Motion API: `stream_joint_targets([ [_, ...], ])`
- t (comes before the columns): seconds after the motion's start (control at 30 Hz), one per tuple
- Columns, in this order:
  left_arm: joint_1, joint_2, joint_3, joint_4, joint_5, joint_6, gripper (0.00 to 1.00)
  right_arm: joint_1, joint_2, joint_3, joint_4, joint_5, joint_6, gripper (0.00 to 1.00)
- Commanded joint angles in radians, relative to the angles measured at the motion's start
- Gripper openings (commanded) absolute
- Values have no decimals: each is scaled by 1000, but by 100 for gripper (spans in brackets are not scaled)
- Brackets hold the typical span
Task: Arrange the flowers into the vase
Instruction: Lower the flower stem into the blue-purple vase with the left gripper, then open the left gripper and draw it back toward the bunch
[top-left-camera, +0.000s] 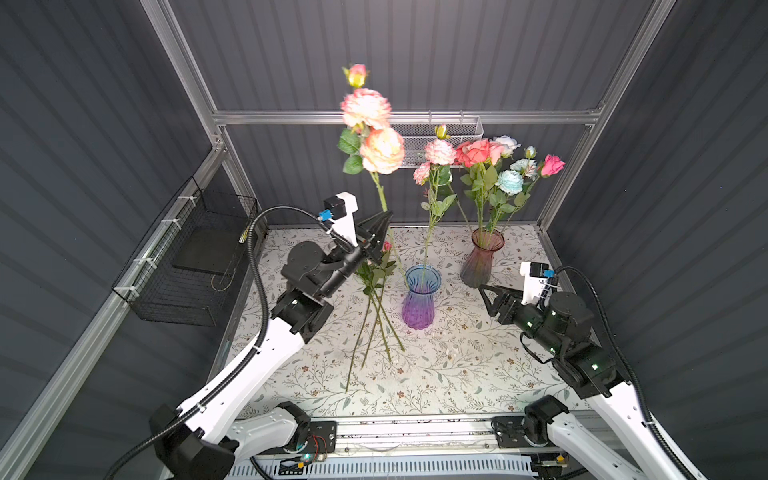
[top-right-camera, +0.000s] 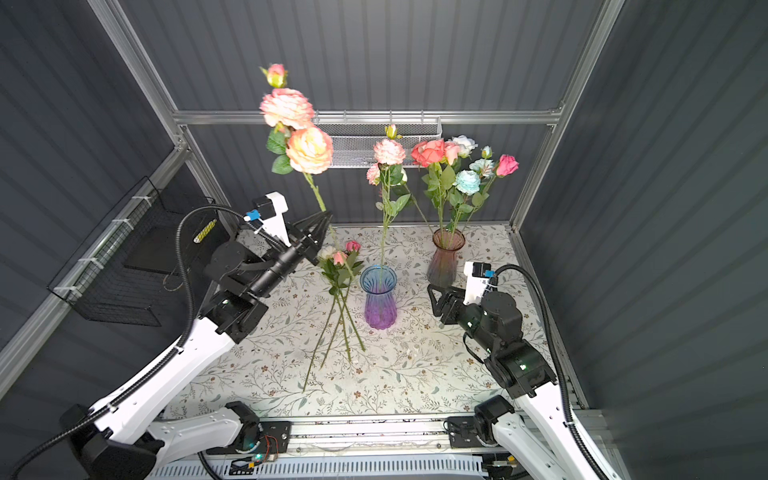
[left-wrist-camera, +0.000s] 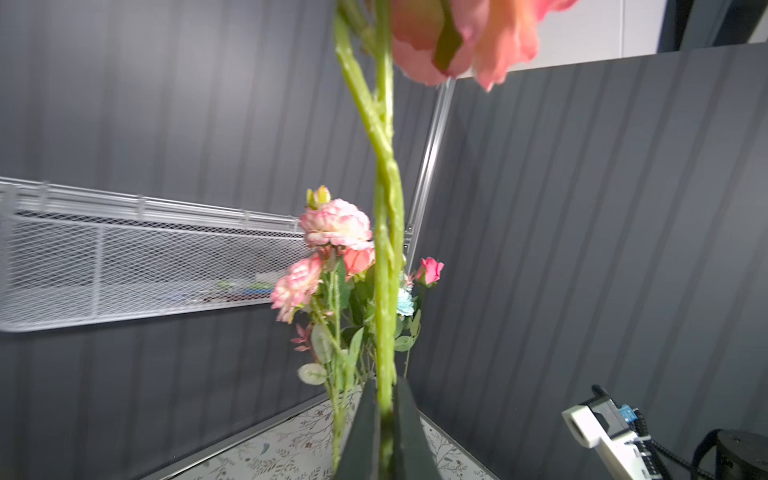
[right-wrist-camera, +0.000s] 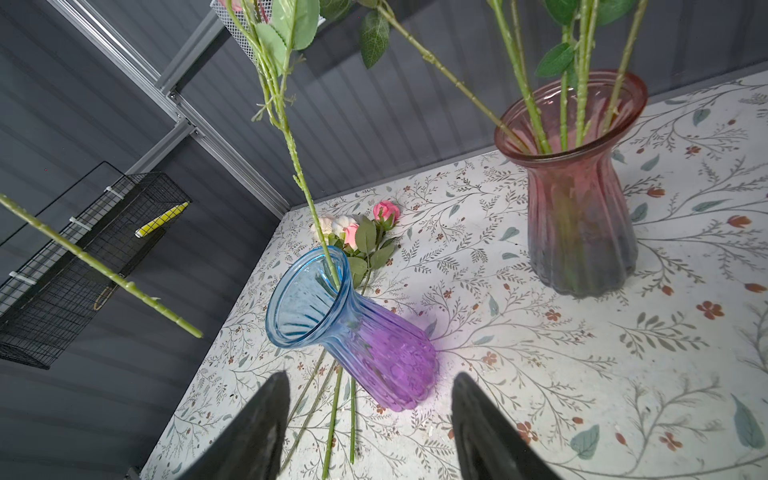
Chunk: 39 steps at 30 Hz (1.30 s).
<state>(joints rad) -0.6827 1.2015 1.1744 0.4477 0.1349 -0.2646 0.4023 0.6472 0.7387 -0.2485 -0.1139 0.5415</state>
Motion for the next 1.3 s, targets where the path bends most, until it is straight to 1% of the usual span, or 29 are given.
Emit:
stream_joint_targets([
  [0.0, -46, 65, 59, 125, -12, 91, 0, 6, 9, 10, 18, -12, 4, 64],
  [0.17, -48, 165, 5, 216, -90, 98, 0, 5, -11, 13, -12, -5, -8, 64],
  [0.4, -50, 229, -149, 324, -180, 53, 0, 5, -39, 1, -41, 16, -27, 64],
  [0.6, -54, 254, -203, 350, -194, 18, 0, 5, -31, -17, -32, 11, -19, 65],
  [0.63, -57, 257, -205, 336, -195, 10, 3, 5, -31, -21, -28, 11, -14, 65],
  [0.73, -61, 268, -233, 323, -193, -5, 20, 6, -21, -27, -25, 9, -5, 65],
  [0.83, -61, 265, -257, 311, -195, -13, 27, 5, -16, -30, -22, 5, -2, 66],
  [0.87, -63, 261, -258, 295, -193, -9, 33, 5, -16, -30, -23, 4, -1, 65],
  [0.97, -64, 245, -246, 227, -182, 7, 43, 5, -17, -28, -28, 0, 3, 65],
  [1.0, -64, 236, -242, 205, -178, 10, 46, 5, -18, -27, -31, 1, 3, 66],
  [1.17, -65, 161, -260, 105, -187, 38, 53, 5, -30, -27, -37, 5, 2, 66],
  [1.27, -66, 88, -276, 33, -201, 60, 61, 5, -31, -24, -43, 2, 3, 66],
])
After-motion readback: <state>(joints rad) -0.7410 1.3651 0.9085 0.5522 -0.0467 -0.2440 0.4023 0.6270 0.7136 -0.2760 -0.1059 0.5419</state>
